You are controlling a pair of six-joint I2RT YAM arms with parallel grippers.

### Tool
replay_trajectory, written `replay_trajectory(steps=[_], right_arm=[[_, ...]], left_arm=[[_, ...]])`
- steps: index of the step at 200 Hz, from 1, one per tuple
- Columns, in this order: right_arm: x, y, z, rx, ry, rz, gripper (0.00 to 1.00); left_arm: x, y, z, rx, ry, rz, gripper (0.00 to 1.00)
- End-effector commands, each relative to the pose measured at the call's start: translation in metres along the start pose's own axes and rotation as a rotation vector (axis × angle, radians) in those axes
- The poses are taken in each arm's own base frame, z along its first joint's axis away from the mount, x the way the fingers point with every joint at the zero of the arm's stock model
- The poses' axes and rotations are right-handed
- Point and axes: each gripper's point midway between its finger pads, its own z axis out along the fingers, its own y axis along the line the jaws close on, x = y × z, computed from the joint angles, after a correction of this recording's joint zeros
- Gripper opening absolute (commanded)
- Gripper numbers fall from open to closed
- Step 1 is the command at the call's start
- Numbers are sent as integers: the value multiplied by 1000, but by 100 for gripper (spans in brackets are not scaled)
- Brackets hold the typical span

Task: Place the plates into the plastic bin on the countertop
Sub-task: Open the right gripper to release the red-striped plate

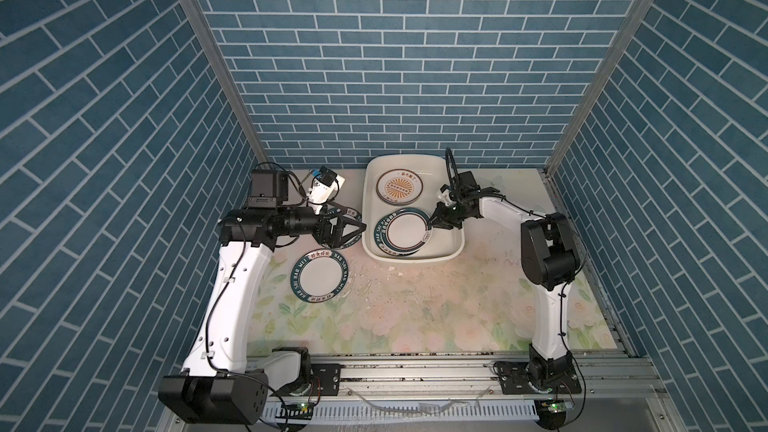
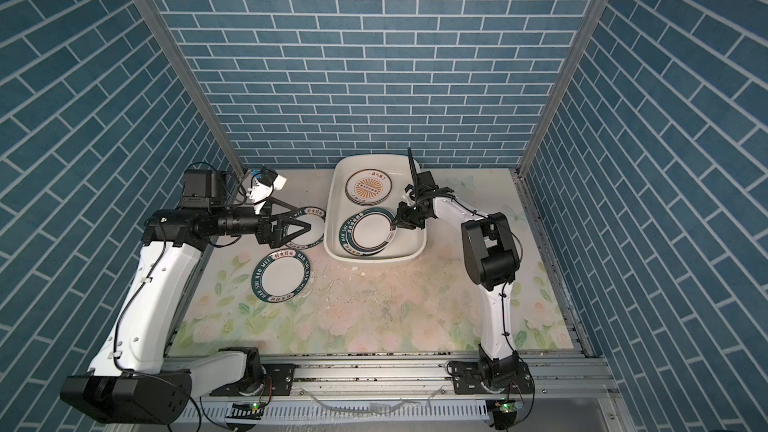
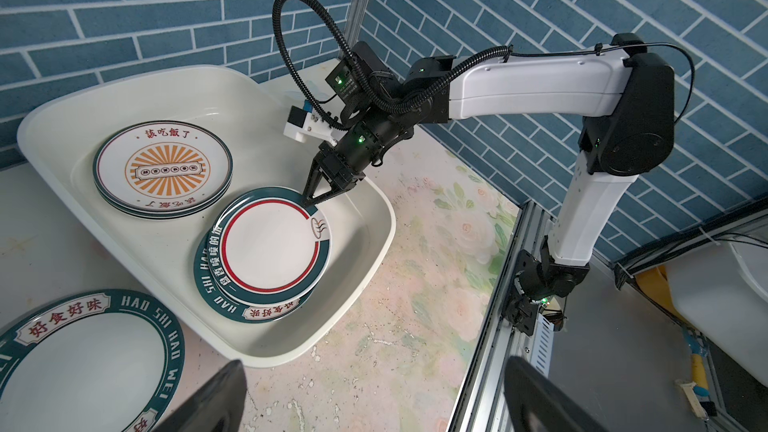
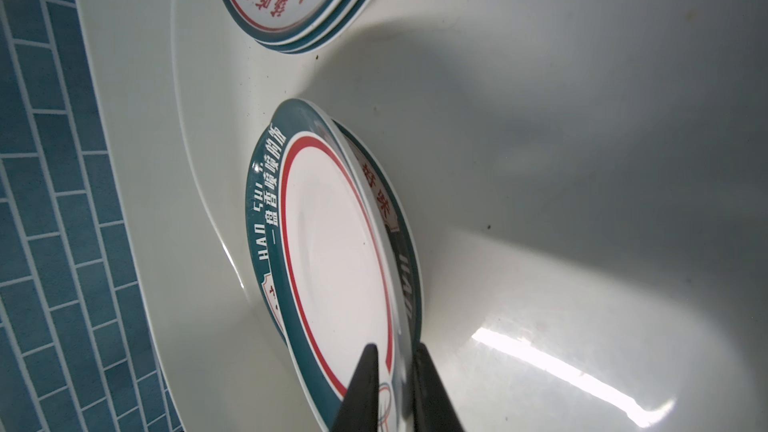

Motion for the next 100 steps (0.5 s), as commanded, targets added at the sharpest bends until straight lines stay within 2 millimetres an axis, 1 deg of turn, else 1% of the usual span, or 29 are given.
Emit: replay_trajectory(steps=[1, 63, 100], right_arm=[[1, -11, 9, 28, 22, 10, 17], [5, -18, 18, 34, 41, 20, 18], [5, -19, 17, 34, 40, 20, 18]], left_arm=[[1, -6, -1, 21, -12, 6, 98], [2, -5, 0, 23, -13, 2, 98], [2, -5, 0, 21, -13, 2, 98]])
